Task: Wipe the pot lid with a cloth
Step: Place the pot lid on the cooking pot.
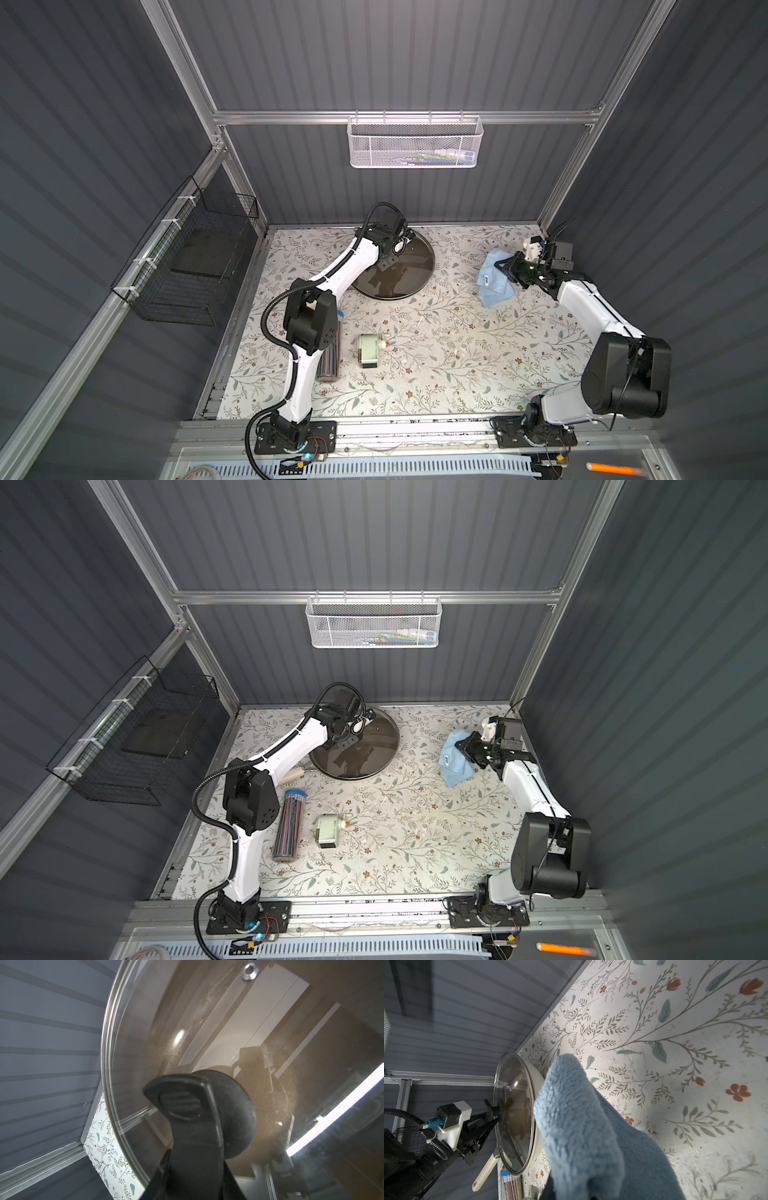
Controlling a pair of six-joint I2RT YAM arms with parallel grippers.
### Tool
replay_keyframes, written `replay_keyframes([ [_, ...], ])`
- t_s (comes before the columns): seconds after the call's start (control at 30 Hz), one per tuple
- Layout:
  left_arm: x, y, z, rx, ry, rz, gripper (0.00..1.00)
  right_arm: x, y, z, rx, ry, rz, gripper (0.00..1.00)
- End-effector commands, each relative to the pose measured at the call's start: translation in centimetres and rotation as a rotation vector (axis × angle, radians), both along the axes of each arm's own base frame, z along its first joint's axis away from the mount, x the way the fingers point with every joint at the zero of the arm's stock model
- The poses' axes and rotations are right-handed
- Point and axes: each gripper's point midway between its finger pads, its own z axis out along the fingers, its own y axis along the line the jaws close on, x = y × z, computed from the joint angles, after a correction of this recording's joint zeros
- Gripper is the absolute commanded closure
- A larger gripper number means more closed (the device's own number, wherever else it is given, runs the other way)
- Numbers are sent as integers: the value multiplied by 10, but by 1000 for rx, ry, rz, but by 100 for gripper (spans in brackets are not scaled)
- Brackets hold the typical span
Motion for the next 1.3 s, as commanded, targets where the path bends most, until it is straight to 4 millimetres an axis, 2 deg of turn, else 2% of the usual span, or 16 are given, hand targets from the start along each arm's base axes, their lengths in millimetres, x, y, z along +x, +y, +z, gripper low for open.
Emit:
replay_keyframes([
  [0.0, 9, 4, 16, -20, -50, 37, 100, 6, 0, 4, -13, -12, 3, 100],
  [0.5, 7, 12, 30, 11, -67, 50, 100, 6, 0, 4, -14, -9, 2, 100],
  [0.77, 5, 15, 27, 31, -58, 58, 100, 5, 0, 3, -13, -7, 3, 100],
  [0.97, 3, 16, 32, 42, -74, 56, 100, 5, 0, 3, -15, -7, 2, 100],
  [1.27, -2, 9, 15, 66, -41, 40, 100, 3, 0, 2, -19, -5, 5, 100],
])
